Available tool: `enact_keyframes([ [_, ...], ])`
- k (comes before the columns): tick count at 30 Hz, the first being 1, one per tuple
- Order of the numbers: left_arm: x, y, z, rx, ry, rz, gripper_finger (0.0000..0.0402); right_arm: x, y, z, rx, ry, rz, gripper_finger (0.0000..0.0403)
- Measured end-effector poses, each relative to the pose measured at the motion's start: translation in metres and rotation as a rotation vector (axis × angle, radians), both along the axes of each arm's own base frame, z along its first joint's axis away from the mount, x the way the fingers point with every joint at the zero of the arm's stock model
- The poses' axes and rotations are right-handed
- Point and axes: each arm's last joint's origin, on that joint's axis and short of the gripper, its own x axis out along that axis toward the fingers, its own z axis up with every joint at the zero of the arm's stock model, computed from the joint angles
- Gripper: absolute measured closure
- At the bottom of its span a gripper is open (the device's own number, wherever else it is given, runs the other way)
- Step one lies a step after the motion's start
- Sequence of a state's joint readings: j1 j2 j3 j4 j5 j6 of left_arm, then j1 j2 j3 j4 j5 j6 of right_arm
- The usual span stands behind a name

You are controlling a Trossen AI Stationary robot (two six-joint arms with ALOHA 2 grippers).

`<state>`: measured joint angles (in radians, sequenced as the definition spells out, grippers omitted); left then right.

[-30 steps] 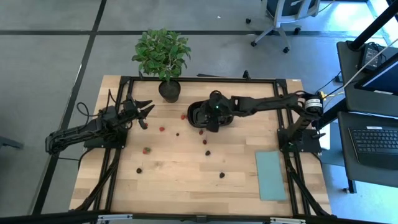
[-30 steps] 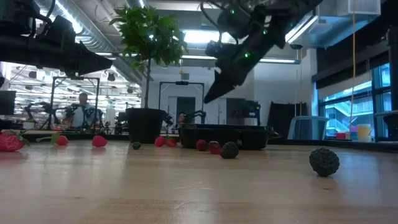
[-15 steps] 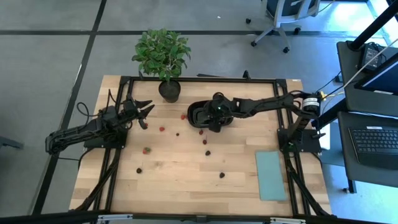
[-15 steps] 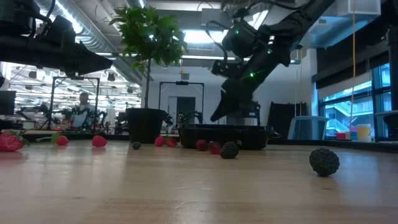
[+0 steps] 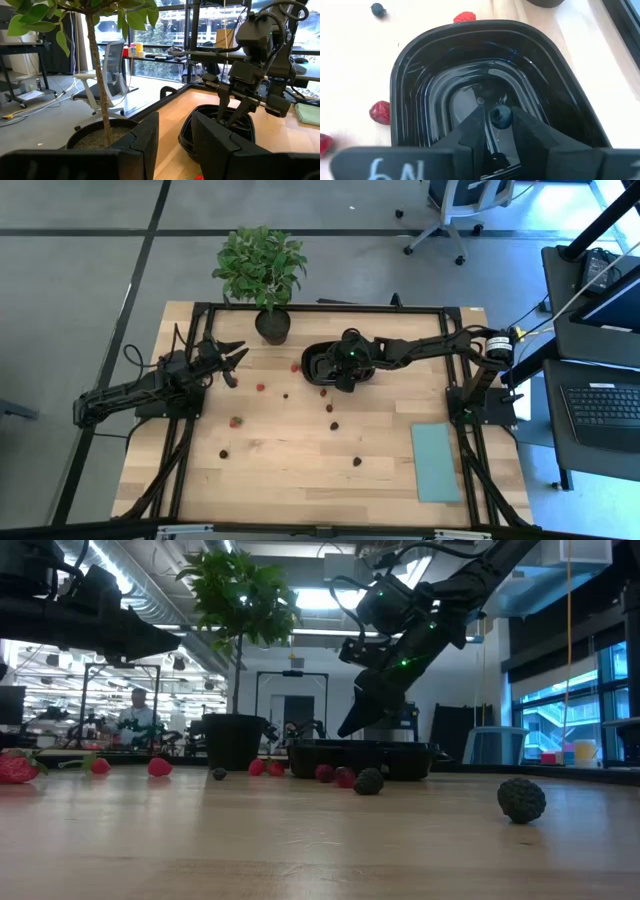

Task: Pick and placing Produce into tupperware
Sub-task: Put the bottom blueberry into the black container, then put the bottom red cherry into the black container

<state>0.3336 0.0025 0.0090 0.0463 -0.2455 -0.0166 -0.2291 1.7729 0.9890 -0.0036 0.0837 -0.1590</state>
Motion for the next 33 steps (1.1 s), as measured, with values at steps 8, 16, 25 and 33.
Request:
enact_keyframes([
  [8,0.0,0.0,0.0,0.0,0.0,0.0,0.0292,0.0,0.0,0.0,0.0,-0.001,-0.001,0.0281],
  [16,0.0,0.0,0.0,0.0,0.0,0.0,0.0292,0.0,0.0,0.0,0.0,0.0,0.0,0.0264],
  [25,0.0,0.0,0.0,0.0,0.0,0.0,0.0292,0.0,0.0,0.0,-0.004,0.003,0.004,0.0263],
  [33,0.0,0.0,0.0,0.0,0.0,0.0,0.0292,-0.004,0.009,0.011,-0.004,0.008,0.028,0.0263],
])
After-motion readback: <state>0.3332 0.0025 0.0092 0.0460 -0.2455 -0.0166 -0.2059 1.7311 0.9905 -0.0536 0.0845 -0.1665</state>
